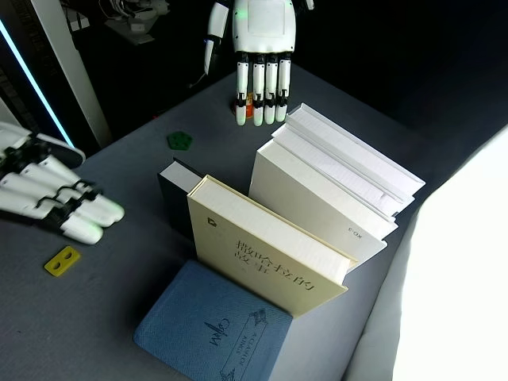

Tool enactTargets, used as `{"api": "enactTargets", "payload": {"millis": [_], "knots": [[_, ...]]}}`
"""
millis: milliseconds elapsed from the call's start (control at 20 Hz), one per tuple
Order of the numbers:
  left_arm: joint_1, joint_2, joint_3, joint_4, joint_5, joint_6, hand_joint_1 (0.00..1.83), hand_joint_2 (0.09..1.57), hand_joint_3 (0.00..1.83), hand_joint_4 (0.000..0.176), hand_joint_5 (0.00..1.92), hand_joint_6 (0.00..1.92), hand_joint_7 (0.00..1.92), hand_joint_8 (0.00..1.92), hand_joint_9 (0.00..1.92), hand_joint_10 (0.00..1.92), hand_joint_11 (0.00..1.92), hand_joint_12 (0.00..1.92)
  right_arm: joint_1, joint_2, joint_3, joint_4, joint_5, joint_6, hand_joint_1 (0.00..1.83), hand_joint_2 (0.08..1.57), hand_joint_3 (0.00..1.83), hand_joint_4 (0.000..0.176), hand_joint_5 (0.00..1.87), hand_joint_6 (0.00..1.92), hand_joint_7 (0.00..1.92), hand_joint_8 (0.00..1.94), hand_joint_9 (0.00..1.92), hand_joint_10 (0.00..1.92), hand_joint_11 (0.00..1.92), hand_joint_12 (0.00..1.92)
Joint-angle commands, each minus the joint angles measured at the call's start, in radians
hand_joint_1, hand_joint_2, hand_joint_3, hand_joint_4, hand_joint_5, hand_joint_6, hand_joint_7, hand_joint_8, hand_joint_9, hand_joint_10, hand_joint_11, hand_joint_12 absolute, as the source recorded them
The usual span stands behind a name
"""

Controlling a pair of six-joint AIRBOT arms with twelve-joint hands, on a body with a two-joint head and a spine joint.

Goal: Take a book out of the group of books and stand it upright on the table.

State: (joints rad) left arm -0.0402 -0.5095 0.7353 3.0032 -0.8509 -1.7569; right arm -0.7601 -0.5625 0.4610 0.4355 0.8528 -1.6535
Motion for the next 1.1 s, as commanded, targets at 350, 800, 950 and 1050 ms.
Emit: {"api": "enactTargets", "payload": {"millis": [350,800,950,1050], "knots": [[-0.007,-0.003,0.002,0.009,0.072,-0.002,0.00,1.33,0.00,0.048,0.08,0.00,0.14,0.00,0.12,0.01,0.00,0.38,0.221,0.129,0.107,-0.198,-0.190,0.283,0.00,1.19,0.00,0.000,0.60,0.00,0.24,0.00,0.15,0.00,0.00,0.49],[-0.015,-0.003,0.007,0.009,0.072,-0.002,0.00,1.33,0.00,0.011,0.23,0.02,0.31,0.02,0.32,0.03,0.00,0.87,0.379,0.114,0.221,-0.886,-0.352,0.811,0.00,1.19,0.00,0.000,0.56,0.03,0.52,0.02,0.48,0.04,0.00,1.11],[-0.015,-0.004,0.017,0.009,0.072,-0.002,0.12,1.32,0.00,0.000,0.60,0.19,0.52,0.79,0.35,1.14,0.00,1.67,0.408,0.091,0.245,-1.048,-0.282,0.969,0.10,1.20,0.00,0.000,0.79,0.42,0.86,0.26,0.64,0.68,0.23,1.46],[-0.015,-0.003,0.018,0.009,0.072,-0.002,0.14,1.33,0.00,0.000,0.64,0.87,0.59,1.40,0.49,1.62,0.27,1.89,0.438,0.064,0.262,-1.147,-0.277,1.060,0.10,1.21,0.00,0.000,0.75,0.92,0.81,0.88,0.56,1.30,0.30,1.73]]}}
